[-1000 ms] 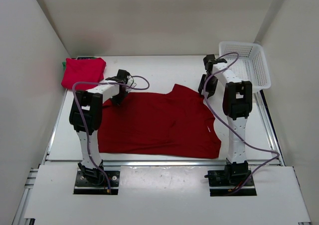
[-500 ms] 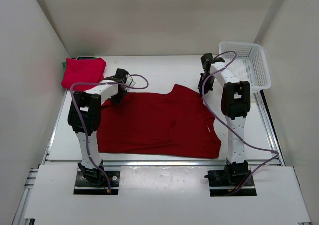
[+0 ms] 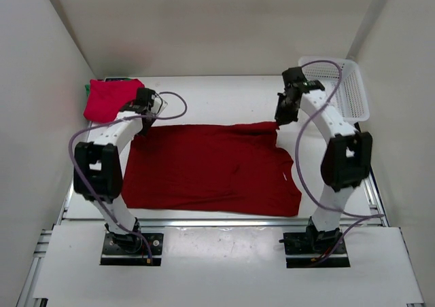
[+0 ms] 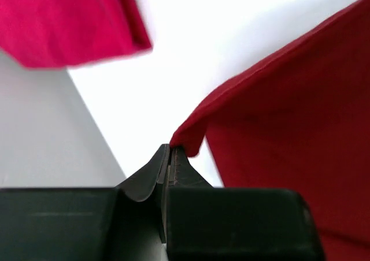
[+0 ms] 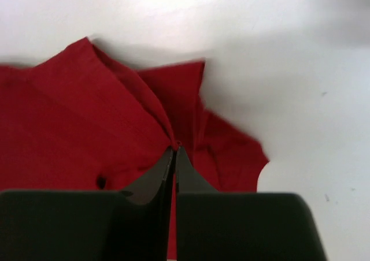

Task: Fold and stack the t-shirts
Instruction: Grap the side of the flattened tshirt furthest away from the robot with both arms, then fold the other side of the tshirt into a rectangle

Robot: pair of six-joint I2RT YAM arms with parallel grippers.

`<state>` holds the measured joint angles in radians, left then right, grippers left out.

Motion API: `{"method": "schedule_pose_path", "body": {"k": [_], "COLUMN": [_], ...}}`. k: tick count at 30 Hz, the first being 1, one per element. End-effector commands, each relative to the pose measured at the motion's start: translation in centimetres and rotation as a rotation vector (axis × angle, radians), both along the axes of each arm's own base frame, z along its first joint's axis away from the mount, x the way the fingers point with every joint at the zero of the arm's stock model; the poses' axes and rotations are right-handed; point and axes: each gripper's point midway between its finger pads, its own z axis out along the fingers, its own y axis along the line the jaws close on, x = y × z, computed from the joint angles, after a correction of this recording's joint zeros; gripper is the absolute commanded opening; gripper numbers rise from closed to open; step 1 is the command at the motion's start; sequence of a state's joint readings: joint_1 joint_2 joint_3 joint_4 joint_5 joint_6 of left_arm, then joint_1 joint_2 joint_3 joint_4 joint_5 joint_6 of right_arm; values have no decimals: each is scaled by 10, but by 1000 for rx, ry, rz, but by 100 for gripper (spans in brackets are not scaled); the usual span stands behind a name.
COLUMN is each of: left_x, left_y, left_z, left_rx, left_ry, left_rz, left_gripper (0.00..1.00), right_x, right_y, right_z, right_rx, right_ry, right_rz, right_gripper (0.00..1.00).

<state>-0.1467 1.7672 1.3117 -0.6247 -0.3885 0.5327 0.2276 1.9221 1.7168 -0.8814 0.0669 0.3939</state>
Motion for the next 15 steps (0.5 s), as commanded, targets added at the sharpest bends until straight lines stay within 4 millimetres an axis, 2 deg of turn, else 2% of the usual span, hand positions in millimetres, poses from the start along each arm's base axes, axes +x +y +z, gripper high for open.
{"method": "schedule_pose_path", "body": {"k": [1, 3, 4, 5, 6, 7, 9, 10, 12, 15], "left_x": [-27, -38, -48, -52, -63, -74, -89, -102, -110, -119], "left_y": [18, 28, 32, 37, 42, 46, 51, 53, 57, 67], "left_z": [23, 33, 25, 29, 24, 14, 9, -3, -11, -20], "left_rx": [72, 84, 94, 97, 98, 111, 115, 129, 142, 153], "left_ry": [-28, -48, -17, -26, -10, 25, 32, 72, 73, 87], "left_rz": [-13, 0, 0, 9, 17, 14, 17, 10, 13, 33], "left_gripper": [0, 0, 0, 0, 0, 0, 0, 0, 0, 0], "right_x": [-37, -71, -71, -90, -102, -108, -131, -137, -152, -159], "right_y": [8, 11, 13, 14, 15, 19, 21, 23, 20, 12], "right_z": [11, 4, 6, -1, -14, -8, -24, -24, -34, -32], "right_rx": [46, 68, 79, 99, 118, 145, 165, 169, 179, 198], "right_ry": [-43, -45, -76, -55, -26, -50, -4, -13, 6, -15], "right_rz": [56, 65, 63, 76, 76, 85, 86, 95, 72, 37], "right_gripper": [0, 0, 0, 0, 0, 0, 1, 1, 0, 0]}}
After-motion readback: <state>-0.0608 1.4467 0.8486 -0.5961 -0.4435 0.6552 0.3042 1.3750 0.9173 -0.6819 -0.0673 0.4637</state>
